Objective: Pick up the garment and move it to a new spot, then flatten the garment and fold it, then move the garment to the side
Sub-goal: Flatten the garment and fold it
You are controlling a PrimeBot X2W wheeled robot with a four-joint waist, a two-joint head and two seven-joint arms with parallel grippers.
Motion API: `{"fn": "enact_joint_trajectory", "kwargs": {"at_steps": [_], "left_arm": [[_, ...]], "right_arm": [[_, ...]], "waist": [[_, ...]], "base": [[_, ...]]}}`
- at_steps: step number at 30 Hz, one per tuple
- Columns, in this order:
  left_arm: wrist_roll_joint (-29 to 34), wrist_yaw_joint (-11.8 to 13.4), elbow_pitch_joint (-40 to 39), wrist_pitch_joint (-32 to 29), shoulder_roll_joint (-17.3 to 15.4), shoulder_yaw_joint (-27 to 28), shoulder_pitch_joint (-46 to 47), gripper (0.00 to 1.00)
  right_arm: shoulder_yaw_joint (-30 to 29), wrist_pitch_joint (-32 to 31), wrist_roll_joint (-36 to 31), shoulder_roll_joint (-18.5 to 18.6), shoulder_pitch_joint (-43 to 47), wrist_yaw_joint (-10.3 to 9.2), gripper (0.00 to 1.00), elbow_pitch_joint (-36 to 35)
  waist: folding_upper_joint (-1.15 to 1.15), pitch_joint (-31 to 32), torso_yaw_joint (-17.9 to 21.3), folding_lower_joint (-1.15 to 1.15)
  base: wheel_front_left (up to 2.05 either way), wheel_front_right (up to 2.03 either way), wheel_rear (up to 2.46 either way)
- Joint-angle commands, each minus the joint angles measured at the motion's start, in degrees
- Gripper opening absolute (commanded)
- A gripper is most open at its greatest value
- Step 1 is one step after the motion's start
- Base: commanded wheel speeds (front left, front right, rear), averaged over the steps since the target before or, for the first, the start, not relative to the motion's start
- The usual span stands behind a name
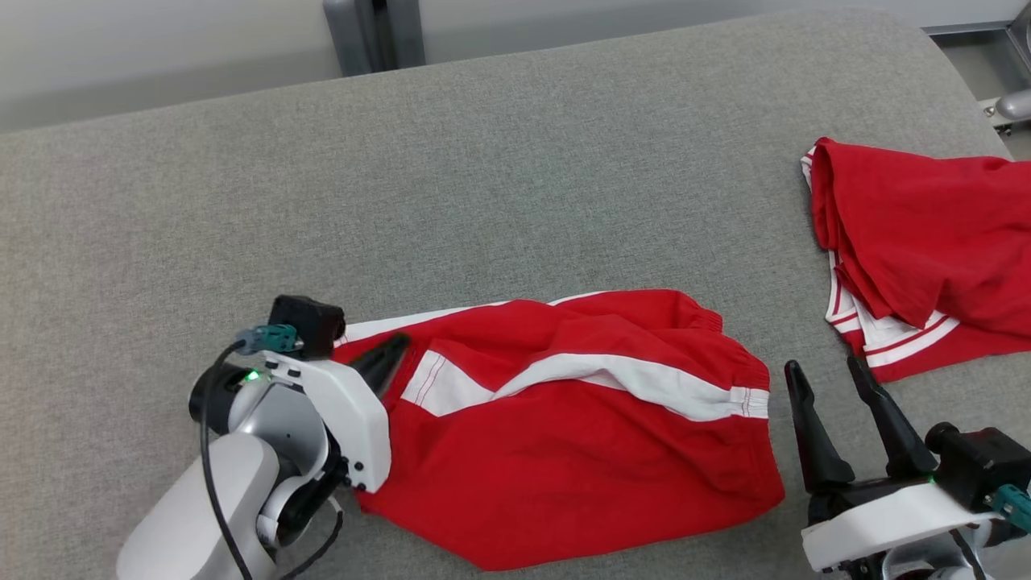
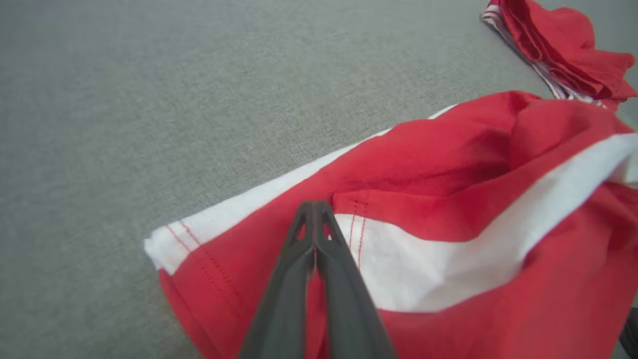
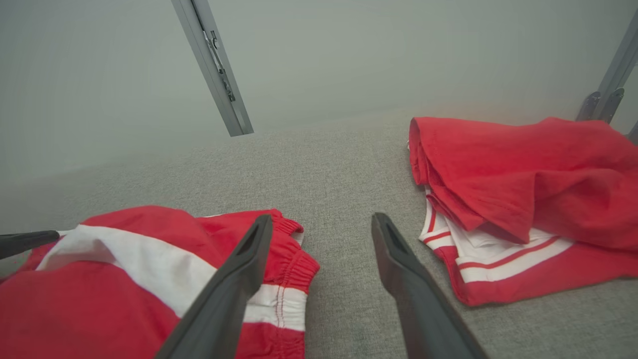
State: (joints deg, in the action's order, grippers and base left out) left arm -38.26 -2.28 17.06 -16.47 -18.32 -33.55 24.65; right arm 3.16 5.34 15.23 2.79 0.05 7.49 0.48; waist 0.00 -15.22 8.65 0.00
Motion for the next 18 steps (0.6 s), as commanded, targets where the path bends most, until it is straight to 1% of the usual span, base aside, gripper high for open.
{"fn": "enact_joint_trajectory", "kwargs": {"at_steps": [1, 3, 6, 7, 8, 9, 10, 14, 18], "left_arm": [[0.7, 0.8, -0.7, 1.6, -0.3, 0.9, 1.1, 0.00], [1.0, 1.6, -1.9, 3.8, -0.1, 1.8, 0.9, 0.00], [1.5, 3.9, -4.9, 8.4, -0.2, 4.3, 0.5, 0.00], [1.6, 5.0, -6.3, 10.4, 0.0, 5.7, 0.3, 0.06], [2.2, 5.8, -7.3, 11.6, -0.5, 6.2, -0.3, 0.33], [2.3, 6.8, -8.8, 13.5, -0.5, 7.5, -0.7, 0.47], [2.7, 7.9, -10.2, 15.3, -0.6, 8.6, -0.9, 1.00], [4.7, 12.2, -15.6, 21.7, -1.8, 12.9, -2.9, 1.00], [6.2, 15.6, -21.0, 27.1, -2.6, 16.7, -5.8, 1.00]], "right_arm": [[-0.3, 0.6, 0.1, 0.3, -0.9, 0.02, 1.00, -0.4], [-0.6, 1.1, 0.0, 0.3, -0.9, 0.02, 1.00, -0.8], [-1.2, 1.8, -0.4, 0.3, -1.1, 0.02, 1.00, -1.5], [-1.4, 2.0, -0.6, 0.3, -1.2, 0.02, 1.00, -1.9], [-1.5, 2.0, -0.7, 0.3, -1.2, 0.02, 1.00, -2.4], [-1.7, 2.2, -0.7, 0.3, -1.3, 0.02, 1.00, -2.9], [-1.8, 2.3, -0.8, 0.3, -1.3, 0.02, 1.00, -3.2], [-1.8, 1.8, -1.6, 0.3, -1.4, 0.02, 1.00, -4.8], [-1.7, 1.3, -2.7, 0.3, -1.9, 0.02, 1.00, -6.1]], "waist": [[0.00, 0.1, -0.1, 0.00], [0.00, 0.5, -0.4, 0.00], [0.00, 1.1, -1.1, 0.00], [0.00, 1.3, -1.3, 0.00], [0.00, 1.6, -1.6, 0.00], [0.00, 1.8, -2.0, 0.00], [0.00, 2.1, -2.3, 0.00], [0.00, 3.0, -3.6, 0.00], [0.00, 3.8, -4.6, 0.00]], "base": [[0.00, 0.00, 0.00], [0.00, 0.00, 0.00], [0.00, 0.00, 0.00], [0.00, 0.00, 0.00], [0.00, 0.00, 0.00], [0.00, 0.00, 0.00], [0.00, 0.00, 0.00], [0.00, 0.00, 0.00], [0.00, 0.00, 0.00]]}}
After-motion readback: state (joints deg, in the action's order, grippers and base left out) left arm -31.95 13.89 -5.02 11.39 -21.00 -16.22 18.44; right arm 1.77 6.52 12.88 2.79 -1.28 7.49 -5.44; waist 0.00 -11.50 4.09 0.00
